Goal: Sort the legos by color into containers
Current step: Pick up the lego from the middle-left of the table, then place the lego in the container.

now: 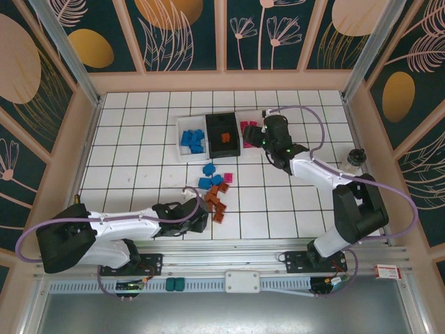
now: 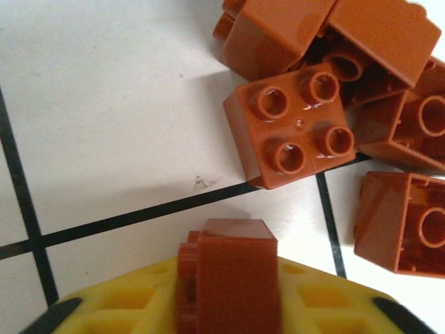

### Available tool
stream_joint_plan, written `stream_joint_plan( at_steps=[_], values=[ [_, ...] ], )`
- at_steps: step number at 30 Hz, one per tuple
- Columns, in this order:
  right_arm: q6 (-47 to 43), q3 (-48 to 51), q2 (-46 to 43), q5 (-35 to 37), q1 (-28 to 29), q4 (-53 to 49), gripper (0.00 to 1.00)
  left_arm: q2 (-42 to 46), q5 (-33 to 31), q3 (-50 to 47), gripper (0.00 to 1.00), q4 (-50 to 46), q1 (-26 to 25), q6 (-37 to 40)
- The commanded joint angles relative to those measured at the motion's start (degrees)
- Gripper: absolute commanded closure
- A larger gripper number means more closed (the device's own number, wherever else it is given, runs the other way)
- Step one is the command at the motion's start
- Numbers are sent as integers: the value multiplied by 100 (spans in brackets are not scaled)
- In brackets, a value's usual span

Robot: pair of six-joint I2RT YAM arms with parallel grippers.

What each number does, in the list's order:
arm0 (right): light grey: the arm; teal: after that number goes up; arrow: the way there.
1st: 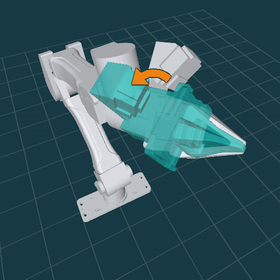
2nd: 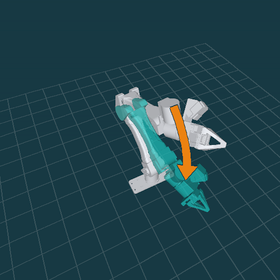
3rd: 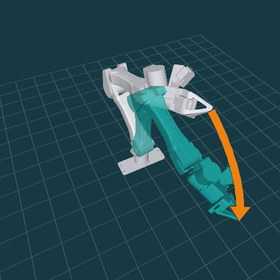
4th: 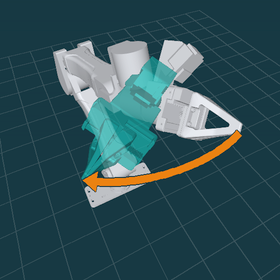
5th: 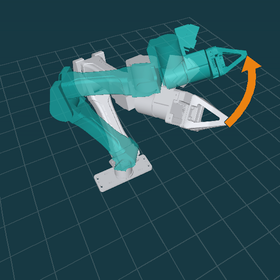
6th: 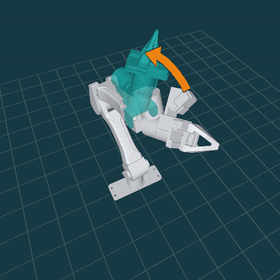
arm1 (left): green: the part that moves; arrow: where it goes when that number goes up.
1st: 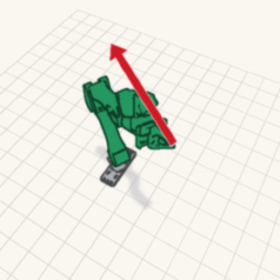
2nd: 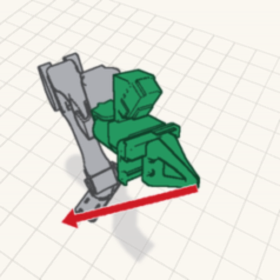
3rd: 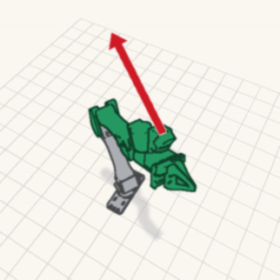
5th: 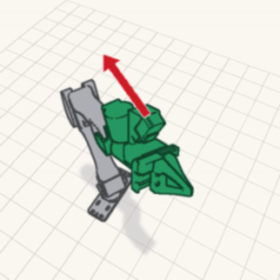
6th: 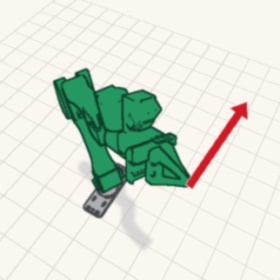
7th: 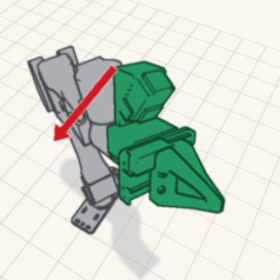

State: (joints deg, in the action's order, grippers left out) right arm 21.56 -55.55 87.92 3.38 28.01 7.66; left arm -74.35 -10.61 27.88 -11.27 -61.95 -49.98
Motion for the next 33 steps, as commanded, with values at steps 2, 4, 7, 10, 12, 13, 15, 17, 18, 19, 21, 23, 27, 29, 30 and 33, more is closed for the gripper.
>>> stream_joint_plan(
  at_steps=[2, 4, 7, 10, 12, 13, 15, 17, 18, 19, 21, 23, 27, 29, 30, 33],
  values=[
    [123, 319, -287, 110, 136, 154, 39, 319, -288, 119, 78, 98, -3, -76],
    [163, 485, -395, 102, 184, 206, 40, 576, -580, 322, 79, -124, 22, 76],
    [242, 746, -558, 102, 272, 279, 40, 735, -827, 799, 82, -288, 327, 461],
    [310, 1011, -705, 119, 398, 318, 40, 701, -795, 1300, 82, 19, 889, 1023],
    [376, 1194, -788, 163, 506, 349, 40, 331, -761, 1834, 81, 281, 1203, 1468],
    [407, 1257, -817, 168, 552, 359, 40, 74, -712, 2118, 81, 379, 1325, 1645],
    [475, 1400, -876, 178, 663, 360, 40, -650, -617, 2875, 81, 473, 1542, 1971],
    [504, 1492, -915, 222, 770, 346, 40, -1303, -427, 3528, 83, 560, 1808, 2093],
    [514, 1540, -938, 237, 828, 329, 40, -1624, -308, 3836, 84, 629, 1951, 2114],
    [531, 1597, -959, 265, 873, 324, 40, -1889, -234, 4072, 84, 659, 2059, 2122],
    [559, 1693, -996, 261, 975, 327, 40, -2562, -142, 4737, 85, 563, 2226, 2198],
    [577, 1779, -1005, 278, 1068, 293, 40, -3131, -117, 5383, 85, 362, 2322, 2270],
    [586, 1912, -1044, 330, 1268, 279, 40, -3934, -28, 6178, 85, 99, 2594, 2157],
    [610, 1966, -1062, 348, 1353, 280, 40, -4185, 135, 6370, 83, 64, 2738, 2045],
    [625, 2001, -1058, 343, 1394, 306, 40, -4311, 216, 6456, 80, 55, 2792, 2013],
    [673, 2078, -1036, 246, 1494, 397, 40, -4535, 295, 6670, 65, 10, 2820, 1983]
  ],
)
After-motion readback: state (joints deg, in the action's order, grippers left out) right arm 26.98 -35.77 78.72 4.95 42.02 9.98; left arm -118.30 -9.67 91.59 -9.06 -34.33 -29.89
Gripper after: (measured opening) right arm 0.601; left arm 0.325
